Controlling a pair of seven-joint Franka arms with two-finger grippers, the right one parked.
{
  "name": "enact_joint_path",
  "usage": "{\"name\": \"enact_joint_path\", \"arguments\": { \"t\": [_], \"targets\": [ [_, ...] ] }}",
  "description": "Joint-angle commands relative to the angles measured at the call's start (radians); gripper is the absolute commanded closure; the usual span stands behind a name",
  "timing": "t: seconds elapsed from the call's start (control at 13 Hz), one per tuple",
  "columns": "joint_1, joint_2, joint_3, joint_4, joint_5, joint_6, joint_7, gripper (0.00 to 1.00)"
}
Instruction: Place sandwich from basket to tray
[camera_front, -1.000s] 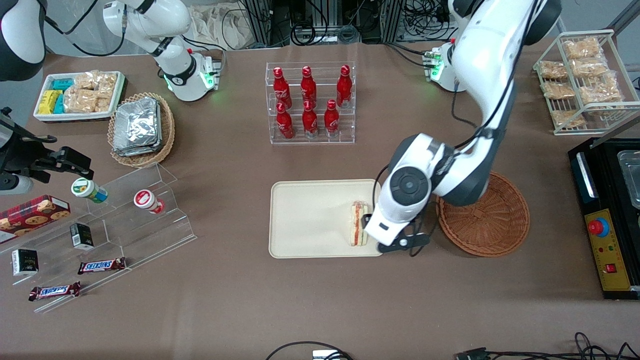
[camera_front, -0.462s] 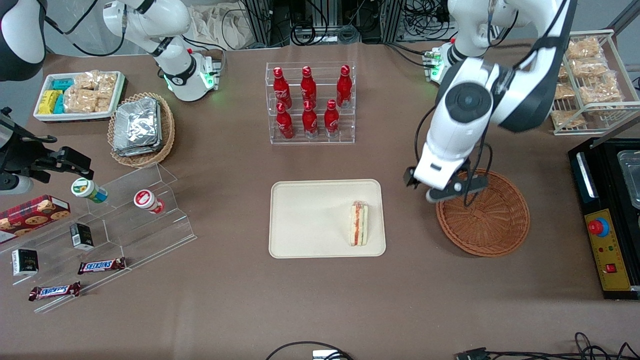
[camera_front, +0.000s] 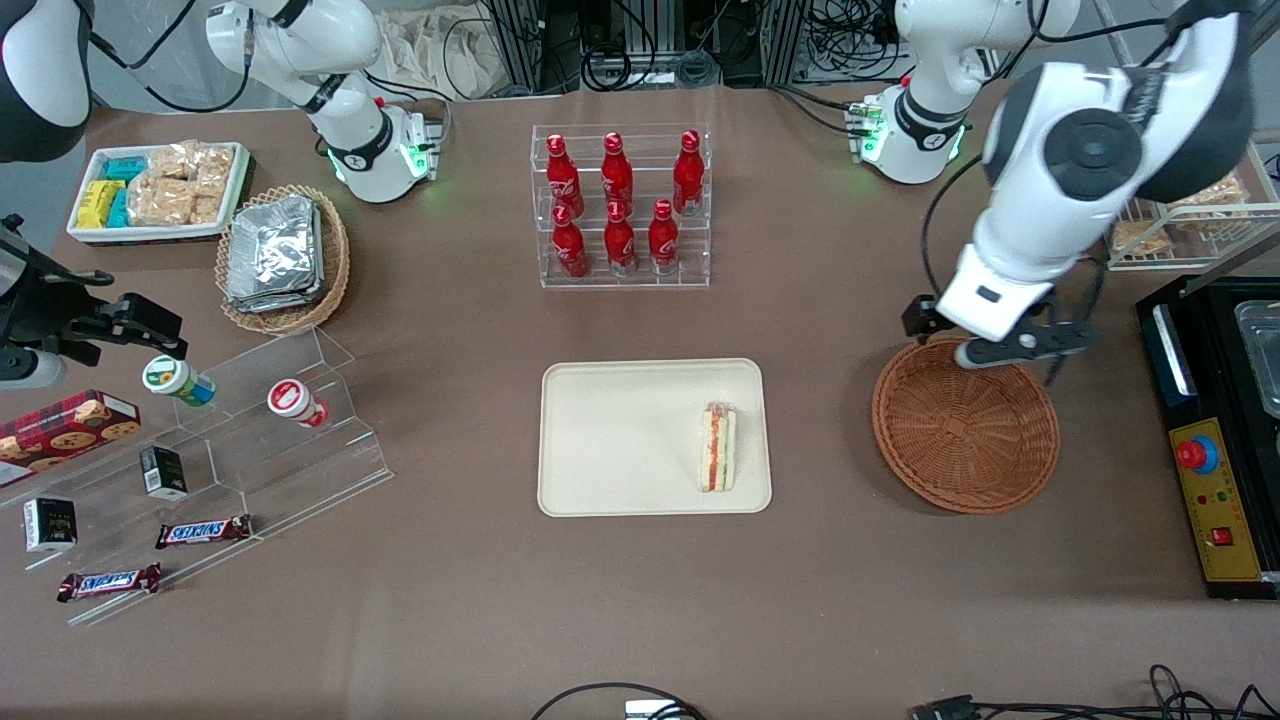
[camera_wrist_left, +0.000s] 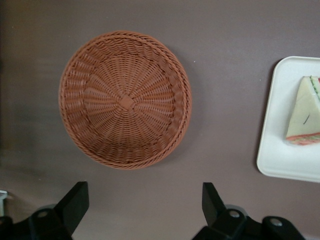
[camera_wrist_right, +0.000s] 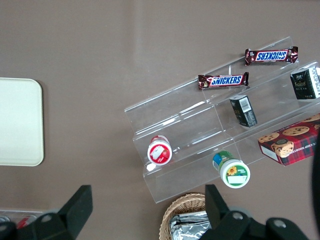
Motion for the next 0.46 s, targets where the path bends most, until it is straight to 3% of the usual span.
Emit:
{"name": "enact_joint_path", "arguments": {
  "t": [0.0, 0.38],
  "targets": [
    [0.089, 0.015, -0.012, 0.135, -0.044, -0.133, 0.161, 0.0],
    [0.129, 0.058, -0.012, 0.221, -0.022, -0.181, 0.32, 0.0]
  ]
}}
